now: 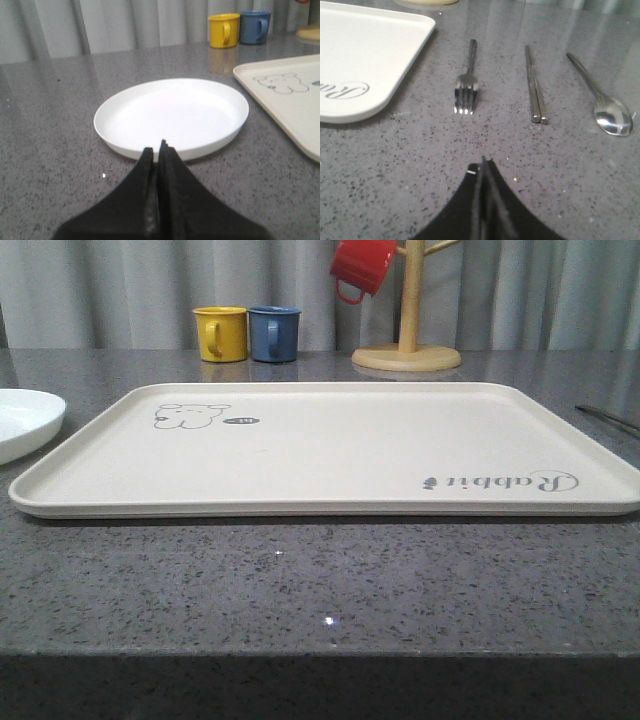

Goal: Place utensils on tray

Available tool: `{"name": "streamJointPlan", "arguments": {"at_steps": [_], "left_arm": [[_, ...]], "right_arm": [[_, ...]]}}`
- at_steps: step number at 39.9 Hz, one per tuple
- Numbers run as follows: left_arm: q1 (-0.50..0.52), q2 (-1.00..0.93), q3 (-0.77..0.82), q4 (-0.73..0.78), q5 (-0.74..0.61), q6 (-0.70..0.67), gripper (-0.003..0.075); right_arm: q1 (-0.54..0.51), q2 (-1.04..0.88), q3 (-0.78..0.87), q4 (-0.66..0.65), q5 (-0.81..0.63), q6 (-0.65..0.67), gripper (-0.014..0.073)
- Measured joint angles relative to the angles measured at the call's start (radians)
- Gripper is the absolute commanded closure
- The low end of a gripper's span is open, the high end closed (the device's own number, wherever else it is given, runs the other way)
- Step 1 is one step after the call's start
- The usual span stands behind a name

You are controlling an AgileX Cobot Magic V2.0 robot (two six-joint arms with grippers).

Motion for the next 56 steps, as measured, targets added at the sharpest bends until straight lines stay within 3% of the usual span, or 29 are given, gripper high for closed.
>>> {"name": "streamJointPlan", "arguments": {"at_steps": [7,14,20,28,35,42,45,51,53,56], "left_arm": [[0.0,0.0,-0.004,-0.078,-0.109,0.0,0.0738],[0.0,0.0,-0.091,-0.11,-0.116,0.0,0.0738],[0.0,0.06,-0.226,-0.112,-0.06,0.0,0.0738],[0.0,0.27,-0.353,-0.112,0.02,0.0,0.0738],[0.0,0.377,-0.4,-0.084,0.032,0.0,0.0738],[0.0,0.38,-0.404,-0.071,0.027,0.0,0.0715],[0.0,0.381,-0.404,-0.071,0.027,0.0,0.0615],[0.0,0.381,-0.404,-0.069,0.027,0.0,0.0215],[0.0,0.381,-0.404,-0.069,0.027,0.0,0.012],[0.0,0.381,-0.404,-0.069,0.027,0.0,0.0048]], "right_arm": [[0.0,0.0,0.0,-0.001,-0.053,0.0,0.0659],[0.0,0.0,-0.053,0.001,-0.055,0.0,0.0652],[0.0,0.012,-0.199,0.02,-0.009,0.0,0.0651],[0.0,0.185,-0.375,0.092,0.11,0.0,0.0651],[0.0,0.312,-0.419,0.098,0.123,0.0,0.0651],[0.0,0.321,-0.421,0.097,0.097,0.0,0.0624],[0.0,0.321,-0.421,0.094,0.087,0.0,0.0543],[0.0,0.321,-0.421,0.049,0.077,0.0,0.0237],[0.0,0.321,-0.421,0.035,0.075,0.0,0.0132],[0.0,0.321,-0.421,0.016,0.075,0.0,0.0005]]}}
